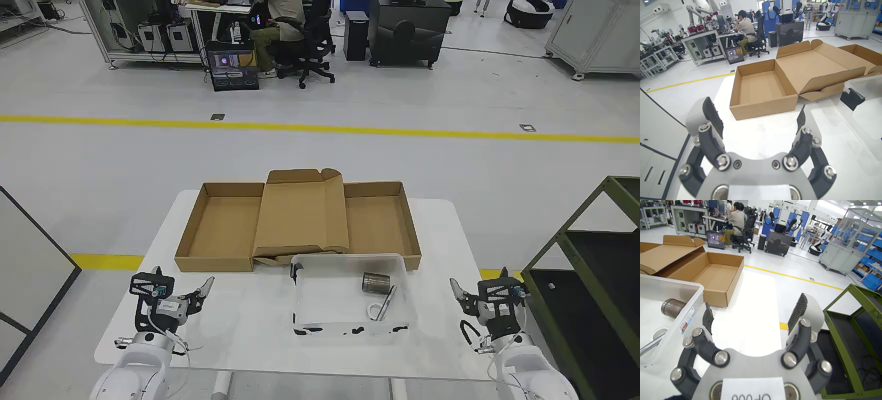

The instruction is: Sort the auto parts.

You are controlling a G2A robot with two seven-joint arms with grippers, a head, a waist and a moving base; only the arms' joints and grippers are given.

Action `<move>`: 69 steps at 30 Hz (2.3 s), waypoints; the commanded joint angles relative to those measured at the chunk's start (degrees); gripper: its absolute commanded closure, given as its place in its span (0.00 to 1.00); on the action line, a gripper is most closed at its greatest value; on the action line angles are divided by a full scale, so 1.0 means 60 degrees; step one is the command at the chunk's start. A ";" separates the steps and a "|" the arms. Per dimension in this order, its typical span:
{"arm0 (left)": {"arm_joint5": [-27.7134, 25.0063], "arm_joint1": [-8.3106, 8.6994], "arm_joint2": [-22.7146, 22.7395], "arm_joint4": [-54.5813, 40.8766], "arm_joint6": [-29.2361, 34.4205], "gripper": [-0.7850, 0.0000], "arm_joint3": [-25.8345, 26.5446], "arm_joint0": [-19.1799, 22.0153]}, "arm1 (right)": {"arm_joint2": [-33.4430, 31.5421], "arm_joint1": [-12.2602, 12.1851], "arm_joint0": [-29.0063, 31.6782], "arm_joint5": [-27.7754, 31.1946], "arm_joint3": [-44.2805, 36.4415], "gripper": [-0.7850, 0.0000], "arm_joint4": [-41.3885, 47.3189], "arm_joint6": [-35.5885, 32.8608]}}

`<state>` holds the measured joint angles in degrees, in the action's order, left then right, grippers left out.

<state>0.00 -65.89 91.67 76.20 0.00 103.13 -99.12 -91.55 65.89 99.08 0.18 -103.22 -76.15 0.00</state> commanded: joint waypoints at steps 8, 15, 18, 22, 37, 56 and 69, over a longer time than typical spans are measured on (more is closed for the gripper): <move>0.0000 0.0000 0.0000 0.0000 0.0000 0.00 0.0000 0.0000 | 0.0885 -0.0002 -0.0903 0.1140 -0.1053 0.00 -0.1041 -0.1122; 0.0000 0.0000 0.0000 0.0000 0.0000 0.00 0.0000 0.0000 | 0.1798 0.0057 -0.2307 0.2599 -0.0818 0.00 -0.0262 -0.2746; 0.0000 0.0000 0.0000 0.0000 0.0000 0.00 0.0000 0.0000 | 0.2400 0.0125 -0.2961 0.2957 -0.0378 0.00 0.0117 -0.3551; 0.0000 0.0000 0.0000 0.0000 0.0000 0.00 0.0000 0.0000 | 0.3067 0.0218 -0.3611 0.3218 0.0244 0.00 0.0544 -0.4337; 0.0000 0.0000 0.0000 0.0000 0.0000 0.00 0.0000 0.0000 | 0.3284 0.0237 -0.3871 0.3663 0.0553 0.00 0.1469 -0.5568; 0.0000 0.0000 0.0000 0.0000 0.0000 0.00 0.0000 0.0000 | 0.4165 0.0522 -0.5928 0.2558 0.3033 0.00 0.3965 -0.7429; 0.0000 0.0000 0.0000 0.0000 0.0000 0.00 0.0000 0.0000 | 0.5157 0.0770 -0.6743 0.2522 0.4459 0.00 0.4245 -0.7473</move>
<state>0.00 -65.89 91.67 76.20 0.00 103.13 -99.12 -60.94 70.44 58.81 15.23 -76.73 -50.74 -44.74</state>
